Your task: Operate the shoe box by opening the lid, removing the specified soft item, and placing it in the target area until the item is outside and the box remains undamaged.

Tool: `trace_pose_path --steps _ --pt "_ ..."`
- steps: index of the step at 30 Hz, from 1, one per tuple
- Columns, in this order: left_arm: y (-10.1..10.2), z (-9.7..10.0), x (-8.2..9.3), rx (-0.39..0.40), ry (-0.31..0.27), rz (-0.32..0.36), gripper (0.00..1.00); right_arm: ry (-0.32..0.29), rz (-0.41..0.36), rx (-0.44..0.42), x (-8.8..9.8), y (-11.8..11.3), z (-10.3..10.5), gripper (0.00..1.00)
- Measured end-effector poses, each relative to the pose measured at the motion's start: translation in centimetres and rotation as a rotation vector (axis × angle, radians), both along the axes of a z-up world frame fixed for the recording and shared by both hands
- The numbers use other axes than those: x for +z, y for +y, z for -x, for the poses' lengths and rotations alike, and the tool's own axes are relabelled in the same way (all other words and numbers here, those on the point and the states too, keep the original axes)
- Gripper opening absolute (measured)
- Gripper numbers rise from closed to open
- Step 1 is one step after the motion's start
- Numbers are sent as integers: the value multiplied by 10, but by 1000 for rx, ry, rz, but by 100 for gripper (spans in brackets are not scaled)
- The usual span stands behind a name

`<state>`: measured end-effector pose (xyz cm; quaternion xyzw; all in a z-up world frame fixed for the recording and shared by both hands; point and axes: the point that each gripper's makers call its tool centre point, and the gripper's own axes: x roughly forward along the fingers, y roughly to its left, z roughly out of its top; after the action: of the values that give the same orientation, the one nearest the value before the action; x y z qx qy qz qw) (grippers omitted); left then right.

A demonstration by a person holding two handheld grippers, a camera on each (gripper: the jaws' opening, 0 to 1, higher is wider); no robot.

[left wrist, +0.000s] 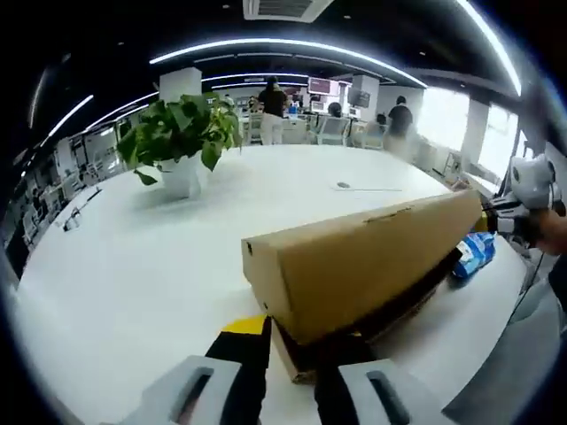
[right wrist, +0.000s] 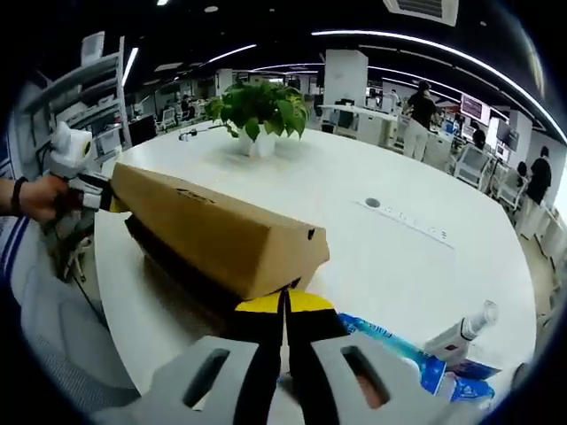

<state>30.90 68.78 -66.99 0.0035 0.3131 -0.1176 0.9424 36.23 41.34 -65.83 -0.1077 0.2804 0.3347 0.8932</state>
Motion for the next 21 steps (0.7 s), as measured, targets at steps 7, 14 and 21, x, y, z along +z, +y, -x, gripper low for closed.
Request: trace_pose_path --steps 7,14,21 --pt "-2 5 2 -30 -19 28 16 9 -10 6 -3 1 5 0" --pt "-3 15 3 -60 -32 61 16 21 -18 11 -10 3 13 0" --pt "-5 19 -2 -69 -18 75 15 41 -23 12 -16 3 19 0"
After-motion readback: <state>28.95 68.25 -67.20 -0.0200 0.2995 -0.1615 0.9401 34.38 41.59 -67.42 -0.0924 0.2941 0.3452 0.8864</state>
